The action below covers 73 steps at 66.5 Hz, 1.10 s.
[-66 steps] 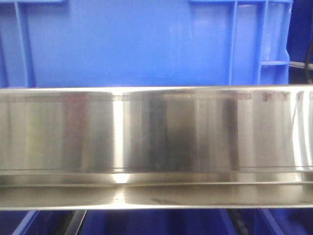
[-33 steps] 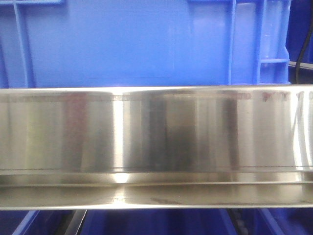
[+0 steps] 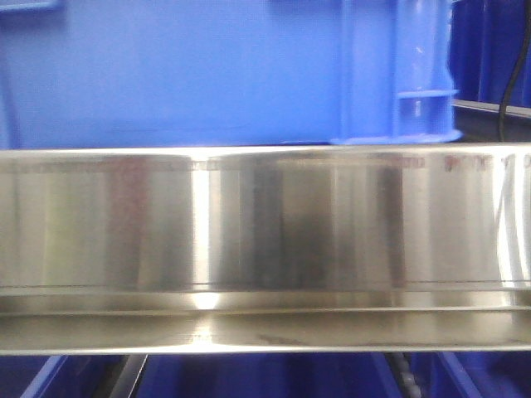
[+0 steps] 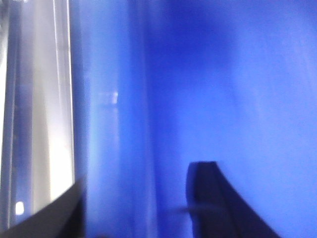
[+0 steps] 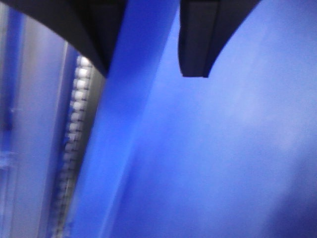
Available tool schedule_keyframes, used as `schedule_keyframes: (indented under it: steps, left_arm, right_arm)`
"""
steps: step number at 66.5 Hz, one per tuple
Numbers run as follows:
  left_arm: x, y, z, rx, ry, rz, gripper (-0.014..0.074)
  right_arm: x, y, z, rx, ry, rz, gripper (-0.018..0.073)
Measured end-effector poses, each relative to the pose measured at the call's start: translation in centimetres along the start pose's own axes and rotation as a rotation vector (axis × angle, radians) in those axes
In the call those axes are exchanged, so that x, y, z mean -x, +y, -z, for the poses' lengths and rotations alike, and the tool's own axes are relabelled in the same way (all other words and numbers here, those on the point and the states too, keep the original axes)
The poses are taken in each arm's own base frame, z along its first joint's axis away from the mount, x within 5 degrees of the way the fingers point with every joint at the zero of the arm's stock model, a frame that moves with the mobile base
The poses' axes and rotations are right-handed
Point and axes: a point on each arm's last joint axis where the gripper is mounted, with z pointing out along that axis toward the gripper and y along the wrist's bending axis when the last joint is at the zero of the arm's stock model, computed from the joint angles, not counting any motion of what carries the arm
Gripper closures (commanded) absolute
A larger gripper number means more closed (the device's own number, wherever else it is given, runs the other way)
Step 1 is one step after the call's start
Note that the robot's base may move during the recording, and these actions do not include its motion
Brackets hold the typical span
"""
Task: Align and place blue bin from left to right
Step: 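Lower both grippers onto the blue bin's side rims and close them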
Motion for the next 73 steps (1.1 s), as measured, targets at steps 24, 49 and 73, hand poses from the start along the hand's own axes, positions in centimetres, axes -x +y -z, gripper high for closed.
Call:
schedule_keyframes:
  steps: [24,49,73]
  left_arm:
    - [0.0,0.0,0.0,-0.025,0.006,0.023,0.0708]
    - [-0.1,0.1,0.7,-0.029,-0.001,0.027,0.0708]
    - [-0.9,0.5,4.9,-0.073,-0.057,0.064,0.0708]
  right_arm:
    - [0.0,0.1,0.0,0.015,0.002,-0.009,0.0628]
    - [-0.1,0.5,0.1,0.055,0.008,-0.028,0.0628]
    - [-0.7,0.9,4.0,0.095,-0.061,-0.043,0.0628]
